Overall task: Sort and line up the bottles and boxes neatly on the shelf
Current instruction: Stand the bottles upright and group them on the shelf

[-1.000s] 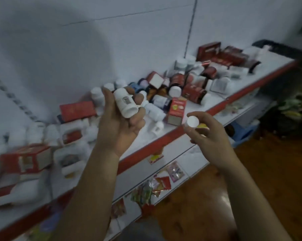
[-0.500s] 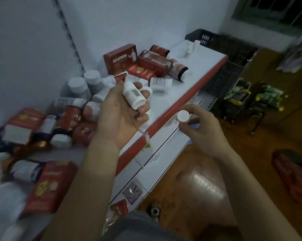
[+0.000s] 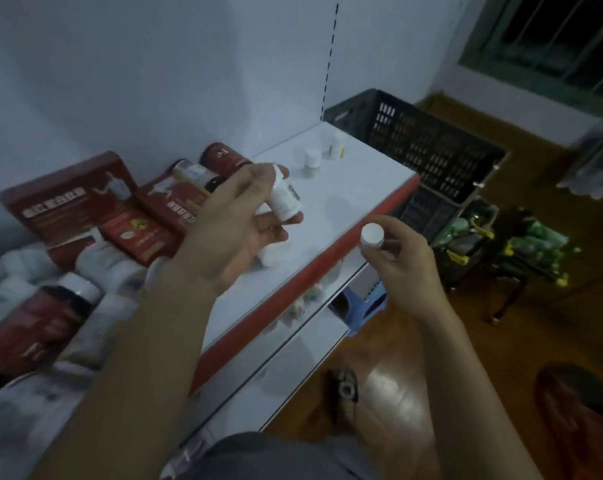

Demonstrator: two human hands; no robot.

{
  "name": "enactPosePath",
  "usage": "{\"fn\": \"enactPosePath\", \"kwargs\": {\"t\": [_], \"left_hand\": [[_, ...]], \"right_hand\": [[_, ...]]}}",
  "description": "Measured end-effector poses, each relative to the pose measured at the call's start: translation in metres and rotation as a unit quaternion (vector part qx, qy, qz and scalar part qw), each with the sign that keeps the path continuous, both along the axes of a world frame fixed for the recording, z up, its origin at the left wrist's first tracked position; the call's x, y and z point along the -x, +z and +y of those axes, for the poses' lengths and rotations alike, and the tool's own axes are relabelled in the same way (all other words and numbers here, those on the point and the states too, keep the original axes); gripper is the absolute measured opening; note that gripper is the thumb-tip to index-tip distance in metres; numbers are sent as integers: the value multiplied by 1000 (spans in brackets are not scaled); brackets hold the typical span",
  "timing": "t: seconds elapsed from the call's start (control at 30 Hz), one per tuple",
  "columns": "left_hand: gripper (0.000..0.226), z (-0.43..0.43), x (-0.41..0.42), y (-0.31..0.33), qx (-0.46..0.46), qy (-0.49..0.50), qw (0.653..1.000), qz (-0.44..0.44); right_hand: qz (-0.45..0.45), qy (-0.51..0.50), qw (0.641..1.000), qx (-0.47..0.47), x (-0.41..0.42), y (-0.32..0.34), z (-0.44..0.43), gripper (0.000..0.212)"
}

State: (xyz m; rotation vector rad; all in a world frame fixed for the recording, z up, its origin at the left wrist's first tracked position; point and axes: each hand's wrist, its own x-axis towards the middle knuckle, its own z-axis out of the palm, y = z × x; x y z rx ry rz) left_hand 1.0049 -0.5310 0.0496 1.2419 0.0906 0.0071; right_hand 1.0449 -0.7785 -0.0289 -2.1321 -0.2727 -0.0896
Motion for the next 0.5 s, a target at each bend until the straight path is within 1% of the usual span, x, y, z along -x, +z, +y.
{"fn": "enactPosePath", "kwargs": {"t": [0.07,0.1,0.17,0.2,0.23,0.37,0.5], "left_hand": [[32,-22,-30,-6,-83,33,996,7],[26,-30,-46,-11,-150,47,988,2],[15,-43,-79,-18,-306,57,950,-1],[14,-50,-97,-22,-365,51,930,8],[14,-58,-114,-28,-402,52,914,24],[19,-87,-163,-52,-486,112,861,99],[27,-94,-179,-69,-533,178,815,139]], "right_hand": [[-12,20,999,-22,-55,-5,-12,32],[-10,32,999,-26,-82,-5,-17,31],[3,55,998,-22,-134,1,-23,28],[4,64,998,-24,-158,3,-25,27],[5,75,997,-25,-180,4,-26,25],[35,137,990,2,-239,4,-20,24],[52,183,981,42,-261,-4,-10,31]]}}
